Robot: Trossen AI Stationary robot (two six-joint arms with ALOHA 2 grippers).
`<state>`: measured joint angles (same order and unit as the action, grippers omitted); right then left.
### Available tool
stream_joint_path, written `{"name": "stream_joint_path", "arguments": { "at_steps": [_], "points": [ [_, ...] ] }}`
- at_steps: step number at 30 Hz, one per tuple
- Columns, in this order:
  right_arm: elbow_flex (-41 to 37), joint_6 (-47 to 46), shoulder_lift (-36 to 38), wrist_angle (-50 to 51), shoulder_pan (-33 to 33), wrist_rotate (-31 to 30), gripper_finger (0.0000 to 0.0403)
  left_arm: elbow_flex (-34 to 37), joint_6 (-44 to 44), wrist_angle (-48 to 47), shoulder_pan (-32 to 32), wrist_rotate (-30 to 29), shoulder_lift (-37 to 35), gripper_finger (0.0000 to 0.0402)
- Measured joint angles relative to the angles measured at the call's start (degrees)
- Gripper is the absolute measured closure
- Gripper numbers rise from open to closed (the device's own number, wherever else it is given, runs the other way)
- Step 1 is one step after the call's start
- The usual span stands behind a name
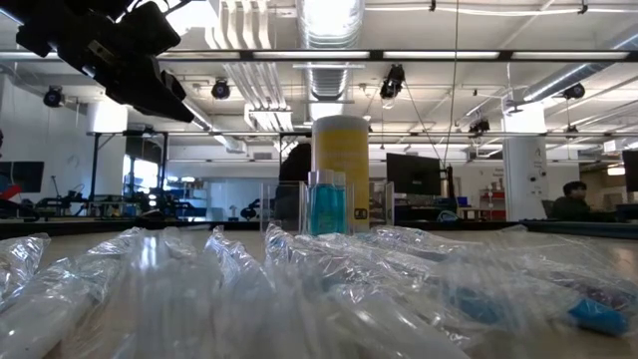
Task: Pick & Place toothbrushing station
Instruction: Put the blue mouthwash bottle into the transparent organizer
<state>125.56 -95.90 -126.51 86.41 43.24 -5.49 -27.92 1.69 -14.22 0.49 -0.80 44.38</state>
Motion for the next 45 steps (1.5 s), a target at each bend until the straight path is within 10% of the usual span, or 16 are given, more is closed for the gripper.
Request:
{"name": "stream_joint_path", "arguments": {
  "at_steps": [45],
  "points": [
    [-8.52, -0.79, -0.32, -1.28, 1.38, 3.65, 0.0161, 0.0, 0.9, 0.2, 0.0, -0.11, 0.0, 0.0392]
  ]
}}
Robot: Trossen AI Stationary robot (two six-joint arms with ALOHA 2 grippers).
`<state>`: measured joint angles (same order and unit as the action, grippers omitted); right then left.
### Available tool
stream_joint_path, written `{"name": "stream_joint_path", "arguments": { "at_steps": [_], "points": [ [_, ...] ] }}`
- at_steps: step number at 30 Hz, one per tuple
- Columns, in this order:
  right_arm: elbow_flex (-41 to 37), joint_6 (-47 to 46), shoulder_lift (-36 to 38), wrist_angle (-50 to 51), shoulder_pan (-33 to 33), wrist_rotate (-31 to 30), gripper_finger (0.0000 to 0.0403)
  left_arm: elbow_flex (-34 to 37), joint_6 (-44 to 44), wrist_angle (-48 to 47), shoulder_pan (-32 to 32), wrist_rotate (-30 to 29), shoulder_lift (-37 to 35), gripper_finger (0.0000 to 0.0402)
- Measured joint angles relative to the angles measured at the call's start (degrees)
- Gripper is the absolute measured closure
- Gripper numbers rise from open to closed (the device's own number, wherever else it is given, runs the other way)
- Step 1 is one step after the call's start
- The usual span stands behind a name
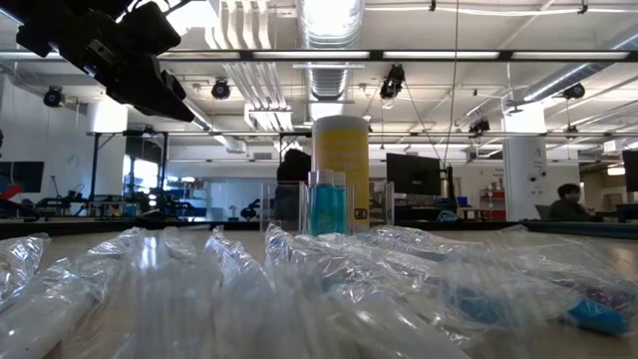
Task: Pick & Place toothbrushing station
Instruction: Put the blue mouthwash bottle into the transparent organizer
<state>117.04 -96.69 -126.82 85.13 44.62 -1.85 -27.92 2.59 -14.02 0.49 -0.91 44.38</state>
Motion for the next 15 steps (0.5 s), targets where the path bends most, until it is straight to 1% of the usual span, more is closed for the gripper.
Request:
{"name": "stream_joint_path", "arguments": {
  "at_steps": [15],
  "points": [
    [-2.26, 1.98, 0.02, -0.48, -0.44, 0.37, 0.0163, 0.0, 0.24, 0.0, 0.0, 0.0, 0.0, 0.0392]
  ]
}}
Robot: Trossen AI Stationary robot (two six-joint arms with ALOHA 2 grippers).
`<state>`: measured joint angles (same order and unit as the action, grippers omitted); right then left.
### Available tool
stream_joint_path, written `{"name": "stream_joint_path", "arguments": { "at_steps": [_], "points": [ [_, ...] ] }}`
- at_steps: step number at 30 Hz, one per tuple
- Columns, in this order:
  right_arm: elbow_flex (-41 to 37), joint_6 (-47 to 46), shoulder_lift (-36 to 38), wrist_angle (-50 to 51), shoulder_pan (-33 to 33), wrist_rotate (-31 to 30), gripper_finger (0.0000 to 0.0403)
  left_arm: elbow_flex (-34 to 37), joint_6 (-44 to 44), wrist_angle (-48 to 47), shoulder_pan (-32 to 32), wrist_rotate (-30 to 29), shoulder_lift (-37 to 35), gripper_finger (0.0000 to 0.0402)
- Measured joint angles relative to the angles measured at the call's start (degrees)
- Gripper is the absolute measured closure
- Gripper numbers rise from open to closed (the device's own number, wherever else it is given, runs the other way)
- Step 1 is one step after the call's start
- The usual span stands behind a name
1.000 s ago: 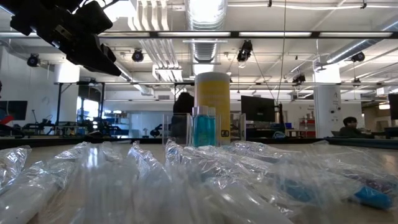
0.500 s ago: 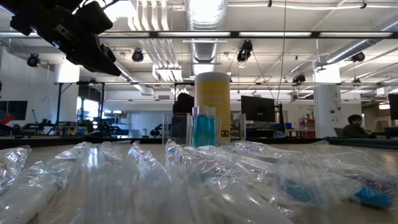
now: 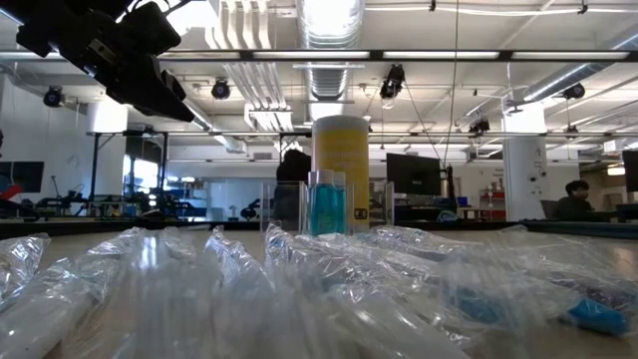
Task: Pick & Place toothbrushing station
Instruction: Put the blue mouthwash bottle into the transparent organizer
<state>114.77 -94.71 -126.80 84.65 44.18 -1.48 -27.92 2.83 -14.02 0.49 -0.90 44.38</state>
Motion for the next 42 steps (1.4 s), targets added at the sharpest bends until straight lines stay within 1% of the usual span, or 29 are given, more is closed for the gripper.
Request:
{"name": "stream_joint_path", "arguments": {
  "at_steps": [10, 13, 29, 35, 42],
  "points": [
    [-0.67, 0.93, 0.0, -0.47, -0.22, 0.63, 0.0183, 0.0, 0.0, 0.0, 0.0, 0.01, 0.0, 0.0392],
    [-1.07, 2.11, 0.0, -1.11, -0.4, 1.57, 0.0184, 0.0, 0.0, 0.0, 0.0, 0.0, 0.0, 0.0392],
    [-1.7, 2.38, 0.0, -1.5, -0.7, 1.62, 0.0184, 0.0, 0.0, -0.03, -0.01, 0.01, 0.0, 0.0392],
    [-1.76, 3.31, 0.0, -1.43, -0.7, 3.5, 0.0184, 0.0, 0.0, -0.07, -0.01, 0.01, 0.0, 0.0392],
    [-1.95, 3.44, 0.0, -1.27, -0.7, 3.51, 0.0185, 0.03, -0.02, -0.09, -0.02, 0.0, 0.0, 0.0392]
  ]
}}
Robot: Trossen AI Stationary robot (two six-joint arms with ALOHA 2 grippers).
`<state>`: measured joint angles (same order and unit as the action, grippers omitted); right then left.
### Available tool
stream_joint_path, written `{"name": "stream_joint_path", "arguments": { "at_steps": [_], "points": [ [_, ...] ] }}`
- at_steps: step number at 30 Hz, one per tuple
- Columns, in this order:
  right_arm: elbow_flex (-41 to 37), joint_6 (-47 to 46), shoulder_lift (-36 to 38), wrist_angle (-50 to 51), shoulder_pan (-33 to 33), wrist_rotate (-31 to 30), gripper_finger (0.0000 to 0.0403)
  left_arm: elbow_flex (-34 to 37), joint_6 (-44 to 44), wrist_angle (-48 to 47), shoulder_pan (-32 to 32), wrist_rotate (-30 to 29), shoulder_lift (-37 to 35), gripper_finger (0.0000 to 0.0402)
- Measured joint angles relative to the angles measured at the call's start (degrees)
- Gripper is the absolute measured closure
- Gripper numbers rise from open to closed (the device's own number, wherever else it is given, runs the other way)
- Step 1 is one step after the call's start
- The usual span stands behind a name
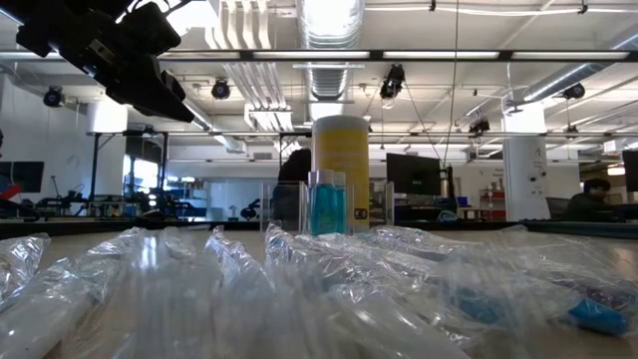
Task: Pick & Place toothbrushing station
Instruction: Put the blue mouthwash bottle into the transparent organizer
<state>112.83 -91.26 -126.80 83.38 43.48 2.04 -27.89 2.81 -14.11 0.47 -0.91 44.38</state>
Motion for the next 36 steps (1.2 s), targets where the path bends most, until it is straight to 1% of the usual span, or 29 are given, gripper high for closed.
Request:
{"name": "stream_joint_path", "arguments": {
  "at_steps": [5, 13, 16, 23, 28, 32, 36],
  "points": [
    [-0.98, 0.0, 0.0, -0.05, 0.0, 0.04, 0.0209, 0.03, 0.0, -0.02, 0.02, 0.02, 0.0, 0.0392],
    [-2.59, -0.02, 0.33, -0.22, -0.01, 0.17, 0.0289, 0.06, 0.0, -0.02, 0.02, 0.0, 0.0, 0.0392],
    [-2.81, 0.0, 0.79, -0.34, -0.03, 0.14, 0.0313, 0.06, -0.02, -0.02, 0.0, 0.0, 0.0, 0.0392],
    [0.19, 1.44, 1.2, 0.55, -0.26, -0.74, 0.0316, 0.06, -0.24, -0.02, 0.0, 0.0, 0.0, 0.0392],
    [2.99, 3.84, 2.03, 2.03, -1.55, -2.66, 0.0316, 0.06, -0.39, -0.02, 0.01, -0.01, 0.0, 0.0392],
    [6.08, 6.54, 4.31, 3.76, -4.18, -6.14, 0.0316, 0.06, -0.55, 0.0, 0.02, -0.03, 0.0, 0.0392],
    [9.17, 12.59, 7.05, 5.87, -8.88, -13.47, 0.0316, 0.06, -0.72, 0.09, 0.02, -0.15, 0.02, 0.0392]
  ]
}}
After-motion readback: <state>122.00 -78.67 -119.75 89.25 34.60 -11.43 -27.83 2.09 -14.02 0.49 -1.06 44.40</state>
